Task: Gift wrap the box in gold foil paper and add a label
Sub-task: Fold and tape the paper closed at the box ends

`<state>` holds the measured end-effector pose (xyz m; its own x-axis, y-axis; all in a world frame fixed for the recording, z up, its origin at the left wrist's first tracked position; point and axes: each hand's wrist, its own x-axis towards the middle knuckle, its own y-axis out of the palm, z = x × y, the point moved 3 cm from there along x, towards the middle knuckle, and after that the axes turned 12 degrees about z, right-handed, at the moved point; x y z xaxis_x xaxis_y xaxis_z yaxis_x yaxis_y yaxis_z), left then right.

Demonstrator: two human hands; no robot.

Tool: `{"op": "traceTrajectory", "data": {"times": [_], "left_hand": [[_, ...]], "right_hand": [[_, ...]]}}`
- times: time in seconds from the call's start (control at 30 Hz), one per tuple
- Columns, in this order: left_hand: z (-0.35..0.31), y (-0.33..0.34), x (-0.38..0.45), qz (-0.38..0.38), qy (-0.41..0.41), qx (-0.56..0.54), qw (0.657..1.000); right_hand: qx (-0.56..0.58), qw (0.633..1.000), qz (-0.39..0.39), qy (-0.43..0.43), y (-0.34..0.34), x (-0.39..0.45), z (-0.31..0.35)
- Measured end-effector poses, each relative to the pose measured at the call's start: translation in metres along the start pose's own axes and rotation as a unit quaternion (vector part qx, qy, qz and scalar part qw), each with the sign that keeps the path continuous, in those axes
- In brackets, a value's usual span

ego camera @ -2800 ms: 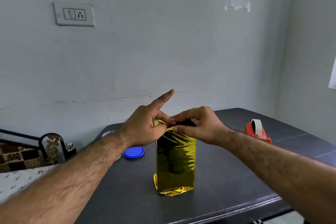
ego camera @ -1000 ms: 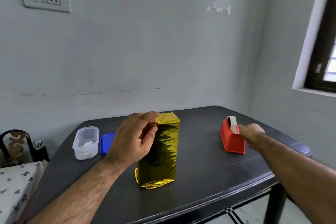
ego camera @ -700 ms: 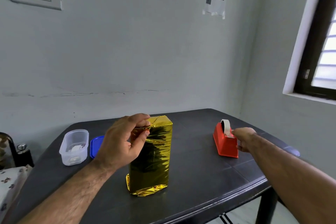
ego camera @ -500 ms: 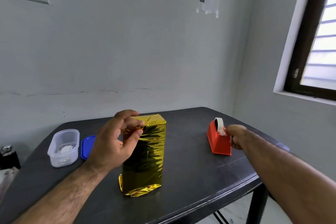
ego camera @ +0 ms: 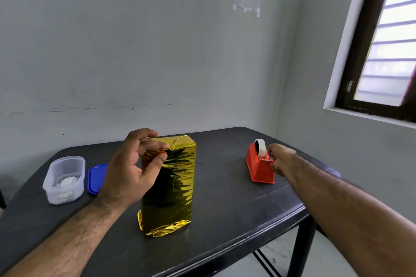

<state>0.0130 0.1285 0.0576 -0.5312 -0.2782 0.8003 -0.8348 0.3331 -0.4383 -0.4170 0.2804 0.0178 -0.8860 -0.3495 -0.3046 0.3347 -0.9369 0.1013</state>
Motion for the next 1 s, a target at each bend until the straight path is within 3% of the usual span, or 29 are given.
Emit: {"op": "traceTrajectory", "data": {"times": [1.0], "left_hand": [[0.002,0.004,-0.001,-0.003,-0.011,0.014,1.0]], "right_hand": [[0.033,0.998,-0.042,-0.02,-0.009,-0.012,-0.062]]}}
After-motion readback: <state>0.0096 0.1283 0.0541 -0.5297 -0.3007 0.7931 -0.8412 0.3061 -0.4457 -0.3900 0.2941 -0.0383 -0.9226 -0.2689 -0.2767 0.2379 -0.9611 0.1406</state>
